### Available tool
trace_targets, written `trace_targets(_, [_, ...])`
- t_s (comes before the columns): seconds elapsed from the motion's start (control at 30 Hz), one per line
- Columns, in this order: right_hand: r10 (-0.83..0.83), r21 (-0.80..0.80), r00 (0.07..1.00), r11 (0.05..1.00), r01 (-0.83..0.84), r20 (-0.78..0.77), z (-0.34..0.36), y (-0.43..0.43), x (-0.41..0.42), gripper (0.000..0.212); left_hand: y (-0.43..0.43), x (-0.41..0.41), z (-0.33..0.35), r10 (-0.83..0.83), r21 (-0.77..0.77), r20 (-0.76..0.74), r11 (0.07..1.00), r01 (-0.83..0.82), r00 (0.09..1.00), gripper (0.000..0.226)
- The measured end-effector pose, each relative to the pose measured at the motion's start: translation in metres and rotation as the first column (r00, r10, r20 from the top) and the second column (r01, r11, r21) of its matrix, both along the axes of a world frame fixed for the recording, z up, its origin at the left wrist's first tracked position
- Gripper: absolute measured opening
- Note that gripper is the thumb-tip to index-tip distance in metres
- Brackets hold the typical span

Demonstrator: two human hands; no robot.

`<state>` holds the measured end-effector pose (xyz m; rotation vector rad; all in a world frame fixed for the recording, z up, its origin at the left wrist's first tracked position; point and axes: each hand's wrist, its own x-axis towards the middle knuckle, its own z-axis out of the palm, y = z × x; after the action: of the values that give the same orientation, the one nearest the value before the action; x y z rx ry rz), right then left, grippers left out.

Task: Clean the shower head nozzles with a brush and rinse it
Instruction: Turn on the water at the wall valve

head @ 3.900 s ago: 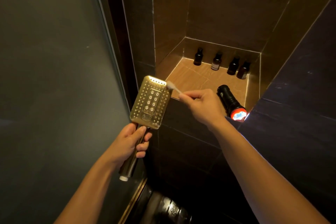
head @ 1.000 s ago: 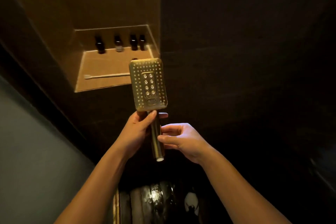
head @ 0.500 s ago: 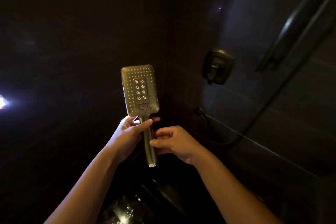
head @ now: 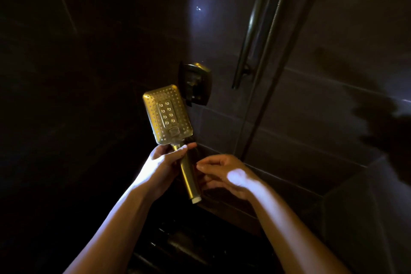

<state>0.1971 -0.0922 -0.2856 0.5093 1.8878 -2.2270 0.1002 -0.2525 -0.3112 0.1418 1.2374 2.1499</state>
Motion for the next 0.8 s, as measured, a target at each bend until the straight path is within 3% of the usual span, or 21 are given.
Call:
trace_targets(0.13, [-0.073,-0.023,0.997,0.997,0.072,-0.038,0.002,0.013,0.006,0.024,0.026,-0.009,0.003,-0.093,0.010,-0.031,0.996,0.093,0.995,0.058])
trace_targets(0.27, [-0.150,-0.022,0.987,0.989,0.149,-0.064,0.002,0.016,0.011,0.038,0.043,-0.018,0.008,-0.179,-0.010,-0.084,0.984,0.179,0.980,0.050])
trace_targets(0.4, [-0.191,-0.017,0.978,0.982,0.190,-0.083,0.009,0.021,0.008,0.036,0.054,-0.027,0.020,-0.235,0.002,-0.099,0.972,0.236,0.967,0.044])
trace_targets(0.53, [-0.098,0.011,0.992,0.995,0.099,-0.074,0.029,0.028,-0.002,0.030,0.057,-0.040,0.038,-0.273,-0.016,-0.129,0.962,0.274,0.953,0.039])
trace_targets(0.7, [-0.135,0.177,0.985,0.972,0.153,-0.110,0.053,0.030,-0.020,0.038,0.057,-0.066,0.057,-0.370,-0.025,-0.176,0.928,0.371,0.912,0.037])
trace_targets(0.8, [-0.143,0.259,0.983,0.951,0.168,-0.112,0.061,0.033,-0.031,0.033,0.065,-0.077,0.068,-0.405,-0.069,-0.249,0.914,0.401,0.880,0.030])
